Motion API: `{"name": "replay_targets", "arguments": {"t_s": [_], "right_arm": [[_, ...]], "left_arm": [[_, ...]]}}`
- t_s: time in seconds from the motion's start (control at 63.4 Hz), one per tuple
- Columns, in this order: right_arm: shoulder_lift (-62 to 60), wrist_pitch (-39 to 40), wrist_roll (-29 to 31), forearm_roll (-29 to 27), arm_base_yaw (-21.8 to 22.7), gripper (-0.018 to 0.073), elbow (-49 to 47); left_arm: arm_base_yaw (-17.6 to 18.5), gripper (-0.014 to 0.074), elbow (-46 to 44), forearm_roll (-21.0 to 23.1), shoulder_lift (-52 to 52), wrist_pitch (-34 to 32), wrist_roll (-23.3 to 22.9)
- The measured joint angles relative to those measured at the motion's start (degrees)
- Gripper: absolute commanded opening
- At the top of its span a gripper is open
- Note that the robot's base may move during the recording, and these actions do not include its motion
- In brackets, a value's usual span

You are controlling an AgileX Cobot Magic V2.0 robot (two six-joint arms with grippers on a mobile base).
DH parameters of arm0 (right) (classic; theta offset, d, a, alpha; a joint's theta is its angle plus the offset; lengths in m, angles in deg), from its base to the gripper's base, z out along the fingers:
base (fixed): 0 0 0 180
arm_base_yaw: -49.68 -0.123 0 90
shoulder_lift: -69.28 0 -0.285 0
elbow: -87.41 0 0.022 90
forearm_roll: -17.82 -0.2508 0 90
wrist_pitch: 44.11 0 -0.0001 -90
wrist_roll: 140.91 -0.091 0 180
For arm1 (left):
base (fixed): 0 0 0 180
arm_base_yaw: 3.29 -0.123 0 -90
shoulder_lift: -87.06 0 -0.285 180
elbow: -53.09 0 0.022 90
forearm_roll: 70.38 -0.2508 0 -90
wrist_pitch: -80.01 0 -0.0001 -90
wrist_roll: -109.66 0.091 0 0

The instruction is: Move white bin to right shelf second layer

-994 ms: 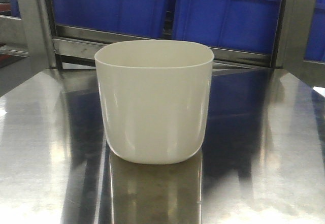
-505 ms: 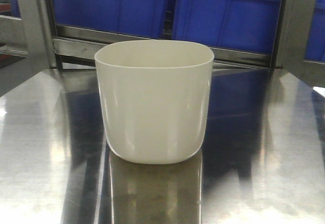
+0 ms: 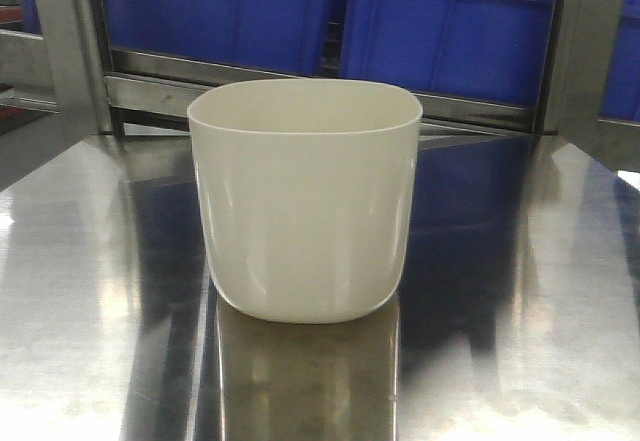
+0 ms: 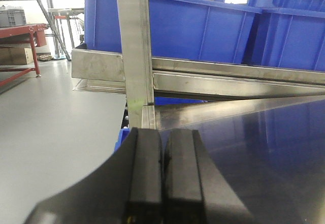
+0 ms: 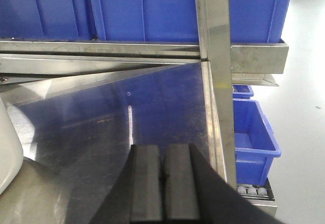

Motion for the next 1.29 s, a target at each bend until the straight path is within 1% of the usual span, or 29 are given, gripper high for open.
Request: {"name": "replay_targets", "arguments": {"t_s": [0.395, 0.473, 0.6, 0.742, 0.821, 0.884, 0.947, 1.121, 1.168, 1.294], "right_arm": [[1.0, 4.2, 0.0, -0.1, 0.0, 0.0055, -0.6], [5.2, 3.5, 0.0, -0.5, 0.0, 0.0055, -3.2], [15.8, 2.3, -0.1, -1.0, 0.0, 0.0055, -9.4], [28.5, 2.2, -0.1, -1.1, 0.0, 0.0055, -20.3], [35.8, 0.9, -0.1, -1.1, -0.9, 0.0055, -27.1], [41.3, -1.9, -0.1, -1.1, -2.2, 0.0055, -34.0], [46.9, -6.6, -0.1, -1.3, -3.9, 0.0055, -40.4], [62.5, -21.1, -0.1, -1.8, -11.2, 0.0055, -58.7], [66.2, -24.8, -0.1, -1.9, -13.3, 0.0055, -62.8], [74.2, -30.8, -0.1, -2.3, -18.0, 0.0055, -70.2]], "left_arm": [[0.0, 0.0085, 0.0, 0.0, 0.0, 0.0, 0.0], [0.0, 0.0085, 0.0, 0.0, 0.0, 0.0, 0.0], [0.0, 0.0085, 0.0, 0.0, 0.0, 0.0, 0.0], [0.0, 0.0085, 0.0, 0.0, 0.0, 0.0, 0.0], [0.0, 0.0085, 0.0, 0.0, 0.0, 0.0, 0.0], [0.0, 0.0085, 0.0, 0.0, 0.0, 0.0, 0.0], [0.0, 0.0085, 0.0, 0.0, 0.0, 0.0, 0.0], [0.0, 0.0085, 0.0, 0.0, 0.0, 0.0, 0.0], [0.0, 0.0085, 0.0, 0.0, 0.0, 0.0, 0.0], [0.0, 0.0085, 0.0, 0.0, 0.0, 0.0, 0.0]]}}
